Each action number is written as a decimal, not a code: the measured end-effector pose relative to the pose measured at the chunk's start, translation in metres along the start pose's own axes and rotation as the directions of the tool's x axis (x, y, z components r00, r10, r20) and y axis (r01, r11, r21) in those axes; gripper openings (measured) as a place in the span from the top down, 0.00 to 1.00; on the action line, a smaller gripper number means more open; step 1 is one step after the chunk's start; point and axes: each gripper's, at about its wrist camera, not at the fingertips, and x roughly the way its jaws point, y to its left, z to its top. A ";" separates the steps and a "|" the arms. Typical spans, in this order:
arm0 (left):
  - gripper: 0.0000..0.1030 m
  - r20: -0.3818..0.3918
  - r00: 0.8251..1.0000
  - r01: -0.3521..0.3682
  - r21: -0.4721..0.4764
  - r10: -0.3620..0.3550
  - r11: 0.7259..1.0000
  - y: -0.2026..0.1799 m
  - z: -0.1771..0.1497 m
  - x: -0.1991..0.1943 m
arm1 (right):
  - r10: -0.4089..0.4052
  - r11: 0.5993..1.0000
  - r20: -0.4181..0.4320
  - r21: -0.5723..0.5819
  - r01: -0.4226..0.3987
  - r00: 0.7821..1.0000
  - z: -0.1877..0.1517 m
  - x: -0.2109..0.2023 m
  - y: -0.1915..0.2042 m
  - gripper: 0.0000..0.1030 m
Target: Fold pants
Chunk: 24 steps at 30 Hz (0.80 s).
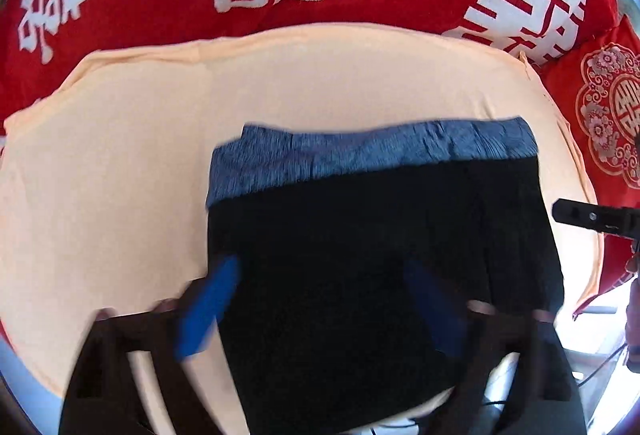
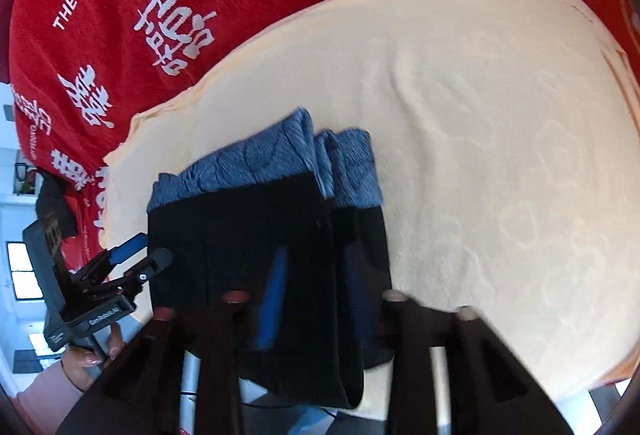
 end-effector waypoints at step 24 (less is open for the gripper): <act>0.00 0.016 0.990 -0.141 -0.022 0.141 0.990 -0.021 -0.077 -0.147 | -0.273 0.958 0.071 -0.076 0.278 0.959 -0.129 -0.098 0.119 0.15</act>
